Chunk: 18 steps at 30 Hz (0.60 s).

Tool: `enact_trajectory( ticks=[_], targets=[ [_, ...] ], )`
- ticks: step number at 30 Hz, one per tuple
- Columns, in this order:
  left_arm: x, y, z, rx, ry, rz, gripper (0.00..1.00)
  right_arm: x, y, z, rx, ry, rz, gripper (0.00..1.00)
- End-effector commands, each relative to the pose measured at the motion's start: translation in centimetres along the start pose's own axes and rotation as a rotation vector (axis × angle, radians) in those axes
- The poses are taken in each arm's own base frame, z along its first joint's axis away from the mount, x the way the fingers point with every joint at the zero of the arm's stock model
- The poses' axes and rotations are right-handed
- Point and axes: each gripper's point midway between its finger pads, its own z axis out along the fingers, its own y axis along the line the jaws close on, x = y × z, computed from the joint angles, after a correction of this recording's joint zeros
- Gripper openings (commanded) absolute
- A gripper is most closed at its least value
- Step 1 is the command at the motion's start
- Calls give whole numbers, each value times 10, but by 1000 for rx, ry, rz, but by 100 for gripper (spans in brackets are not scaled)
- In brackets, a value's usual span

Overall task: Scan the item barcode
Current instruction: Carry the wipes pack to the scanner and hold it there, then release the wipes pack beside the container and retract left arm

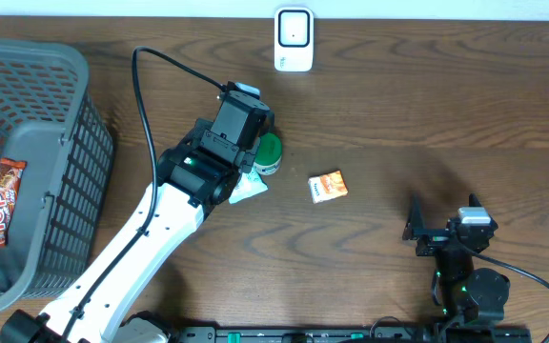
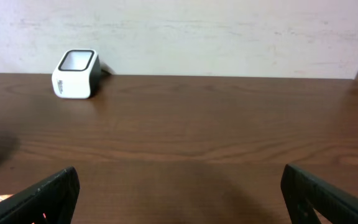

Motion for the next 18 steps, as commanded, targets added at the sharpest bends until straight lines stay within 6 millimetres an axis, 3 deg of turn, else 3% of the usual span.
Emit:
enact_trajectory(
  ticks=[1,3,5,8,10,13,16,18],
  targets=[
    [-1,12,-2,-44,-9,-62,7,0,2,0,-8,-2,-12,99],
    [-6,29,-8,-92,-37,-106,8,0,2,0,-8,-2,-12,99],
    [-16,52,-19,-139,-76,-155,41,0,2,0,-8,-2,-12,99],
    [-31,103,-42,-208,-147,-293,70,0,2,0,-8,-2,-12,99],
    [-35,141,-61,-257,-192,-407,82,0,2,0,-8,-2,-12,99],
    [-27,200,-90,-340,-230,-574,86,0,2,0,-8,-2,-12,99],
    [2,254,-110,-467,-217,-743,87,0,2,0,-8,-2,-12,99],
    [21,274,-115,-526,-191,-810,87,0,2,0,-8,-2,-12,99]
  ],
)
